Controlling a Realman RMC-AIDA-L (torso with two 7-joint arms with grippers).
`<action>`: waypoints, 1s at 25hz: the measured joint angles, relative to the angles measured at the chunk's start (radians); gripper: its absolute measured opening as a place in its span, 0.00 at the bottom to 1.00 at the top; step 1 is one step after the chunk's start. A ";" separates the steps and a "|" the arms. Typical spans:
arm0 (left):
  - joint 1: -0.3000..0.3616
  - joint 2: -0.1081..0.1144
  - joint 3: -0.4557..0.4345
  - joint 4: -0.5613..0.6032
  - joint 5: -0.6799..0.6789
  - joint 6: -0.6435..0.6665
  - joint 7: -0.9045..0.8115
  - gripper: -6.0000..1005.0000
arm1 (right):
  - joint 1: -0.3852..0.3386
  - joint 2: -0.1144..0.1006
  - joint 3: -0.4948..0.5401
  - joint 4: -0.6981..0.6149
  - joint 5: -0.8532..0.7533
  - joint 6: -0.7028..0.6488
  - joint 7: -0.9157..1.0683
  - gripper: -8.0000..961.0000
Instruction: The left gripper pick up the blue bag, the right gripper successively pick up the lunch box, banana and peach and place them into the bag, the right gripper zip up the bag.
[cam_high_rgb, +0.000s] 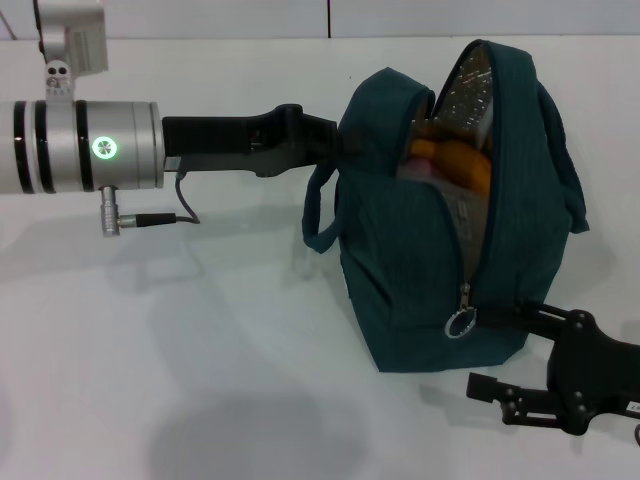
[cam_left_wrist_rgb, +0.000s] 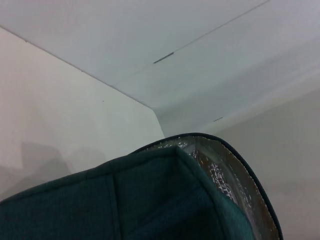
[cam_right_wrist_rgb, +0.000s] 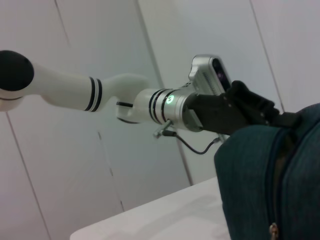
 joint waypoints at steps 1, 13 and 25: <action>0.000 0.000 0.000 0.000 0.000 0.000 0.000 0.11 | 0.003 0.001 -0.004 0.000 0.000 0.002 0.000 0.85; 0.004 0.000 0.000 0.000 -0.005 0.006 0.000 0.11 | -0.002 -0.001 -0.027 0.000 0.044 0.017 -0.001 0.85; 0.005 0.000 0.000 0.000 -0.008 0.007 0.000 0.11 | 0.025 0.001 -0.043 0.025 0.070 0.041 -0.002 0.85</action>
